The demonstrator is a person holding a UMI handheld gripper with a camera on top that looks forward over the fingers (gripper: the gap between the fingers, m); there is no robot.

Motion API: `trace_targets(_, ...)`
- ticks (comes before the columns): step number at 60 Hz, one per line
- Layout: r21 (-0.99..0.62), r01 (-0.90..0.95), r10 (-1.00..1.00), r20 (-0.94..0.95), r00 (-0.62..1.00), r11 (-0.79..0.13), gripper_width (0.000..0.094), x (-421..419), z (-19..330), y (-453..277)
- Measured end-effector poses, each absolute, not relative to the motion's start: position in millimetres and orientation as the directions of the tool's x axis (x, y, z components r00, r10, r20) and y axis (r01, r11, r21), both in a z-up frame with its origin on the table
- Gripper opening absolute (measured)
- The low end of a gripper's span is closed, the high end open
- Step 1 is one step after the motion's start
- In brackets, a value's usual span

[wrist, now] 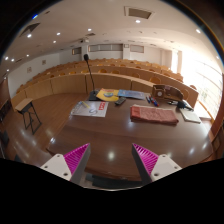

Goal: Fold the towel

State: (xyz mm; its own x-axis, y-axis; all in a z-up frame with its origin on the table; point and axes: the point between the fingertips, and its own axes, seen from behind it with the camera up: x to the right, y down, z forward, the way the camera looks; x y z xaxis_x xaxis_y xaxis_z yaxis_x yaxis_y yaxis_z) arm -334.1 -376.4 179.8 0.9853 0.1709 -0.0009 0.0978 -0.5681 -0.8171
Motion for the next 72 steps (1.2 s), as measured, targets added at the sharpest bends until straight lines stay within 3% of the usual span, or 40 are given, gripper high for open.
trace_targets(13, -0.777, 0.093, 0.129, 0.015, 0.991, -0.622, 0.0857, -264, 112, -260)
trace_targets(22, -0.810, 0.094, 0.095, 0.048, 0.994, -0.579, 0.0857, -226, 93, -148)
trace_targets(34, -0.818, 0.100, 0.093, 0.057, 0.994, -0.567, 0.0853, -223, 56, -22)
trace_targets(45, -0.784, 0.086, 0.063, 0.060, 0.996, -0.615, 0.0839, -225, 9, 44)
trace_targets(48, -0.779, 0.087, 0.057, 0.066, 0.996, -0.621, 0.0778, -223, 0, 53)
trace_targets(53, -0.788, 0.090, 0.044, 0.079, 0.996, -0.609, 0.0589, -218, -5, 63)
trace_targets(57, -0.789, 0.124, 0.051, 0.116, 0.992, -0.602, 0.0372, -214, -6, 64)
trace_targets(60, -0.788, 0.165, 0.048, 0.170, 0.984, -0.593, 0.0135, -208, -5, 65)
trace_targets(72, -0.777, 0.187, 0.041, 0.204, 0.978, -0.602, 0.0060, -210, -3, 63)
